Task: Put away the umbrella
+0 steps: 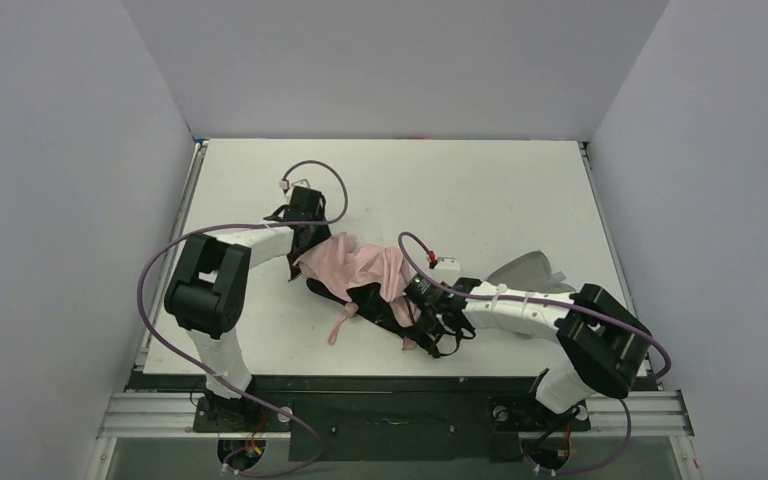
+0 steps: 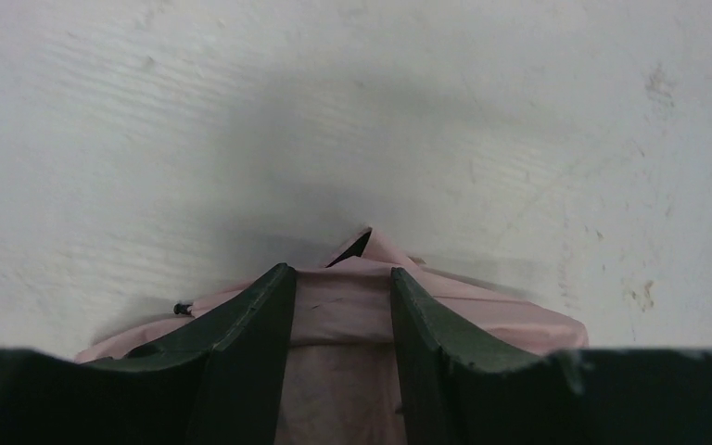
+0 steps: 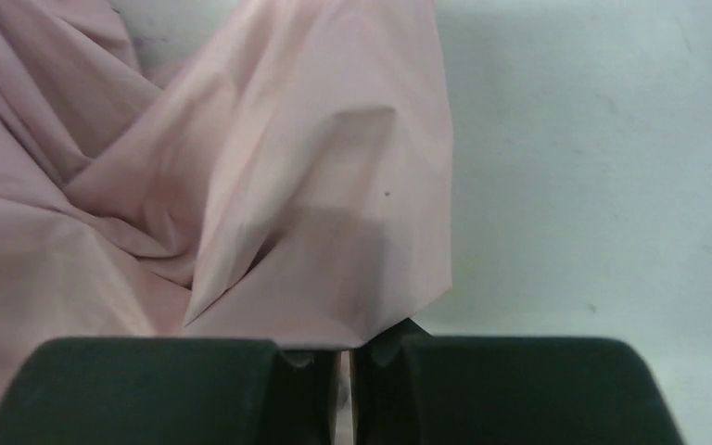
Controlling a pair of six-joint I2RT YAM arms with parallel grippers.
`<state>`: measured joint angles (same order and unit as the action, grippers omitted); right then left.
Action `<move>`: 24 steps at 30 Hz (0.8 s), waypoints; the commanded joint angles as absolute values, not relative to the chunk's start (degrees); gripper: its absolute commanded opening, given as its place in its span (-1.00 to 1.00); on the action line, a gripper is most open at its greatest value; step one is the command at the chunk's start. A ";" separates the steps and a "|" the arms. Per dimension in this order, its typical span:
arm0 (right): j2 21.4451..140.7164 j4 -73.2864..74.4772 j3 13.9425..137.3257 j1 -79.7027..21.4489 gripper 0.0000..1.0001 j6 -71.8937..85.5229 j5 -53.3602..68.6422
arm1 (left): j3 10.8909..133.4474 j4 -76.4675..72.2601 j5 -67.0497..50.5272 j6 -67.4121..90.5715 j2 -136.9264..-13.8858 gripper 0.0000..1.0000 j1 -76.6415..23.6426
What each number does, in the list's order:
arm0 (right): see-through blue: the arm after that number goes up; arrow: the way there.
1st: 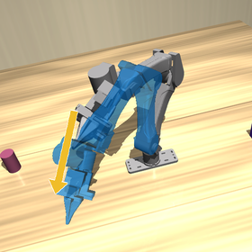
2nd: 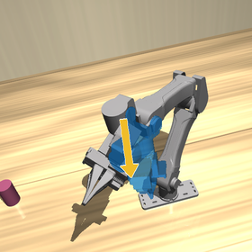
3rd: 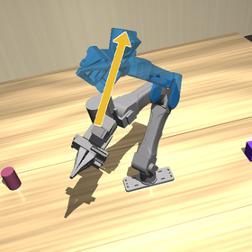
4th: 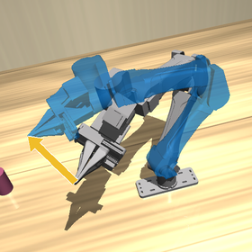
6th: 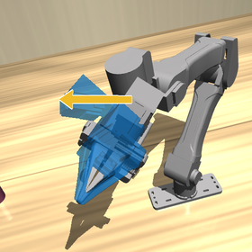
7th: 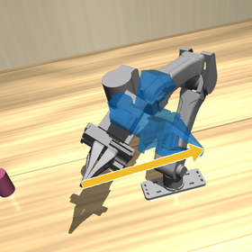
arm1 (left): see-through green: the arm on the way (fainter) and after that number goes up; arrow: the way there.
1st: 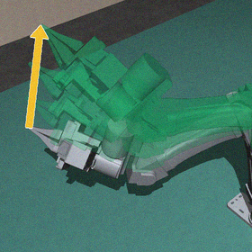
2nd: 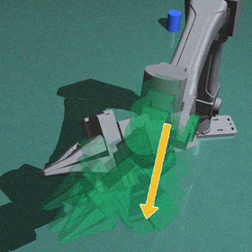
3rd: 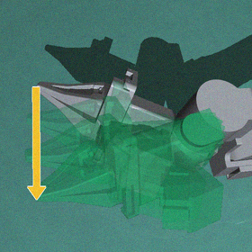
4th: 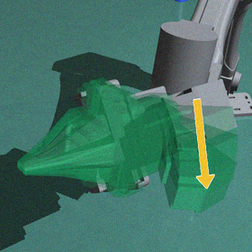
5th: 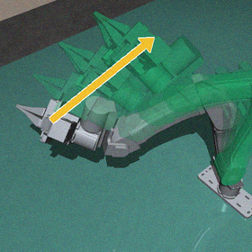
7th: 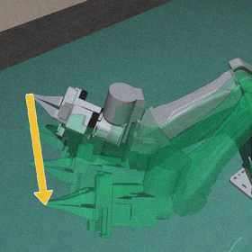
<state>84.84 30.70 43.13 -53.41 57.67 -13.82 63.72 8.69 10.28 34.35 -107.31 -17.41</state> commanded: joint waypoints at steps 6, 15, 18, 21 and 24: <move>94.39 28.72 55.65 -53.51 -0.97 56.55 -13.65 | 54.81 8.05 8.04 42.87 -104.98 -0.24 -28.97; 100.51 28.84 65.13 -52.28 -1.00 53.84 -12.66 | 53.77 1.54 5.35 41.77 -104.58 -0.27 -38.44; 100.94 28.78 66.76 -52.18 -1.00 53.58 -12.74 | 54.18 0.93 3.14 39.68 -104.18 -0.27 -39.73; 101.22 28.48 67.64 -52.16 -1.00 53.08 -13.04 | 54.19 -2.01 0.76 37.12 -103.78 -0.28 -41.08; 101.09 28.27 67.46 -52.00 -1.00 52.60 -13.09 | 54.42 -1.76 0.01 34.98 -103.52 -0.27 -41.59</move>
<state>101.14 36.40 63.79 -52.60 53.49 -11.09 55.35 -2.68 10.04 38.50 -103.50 -37.91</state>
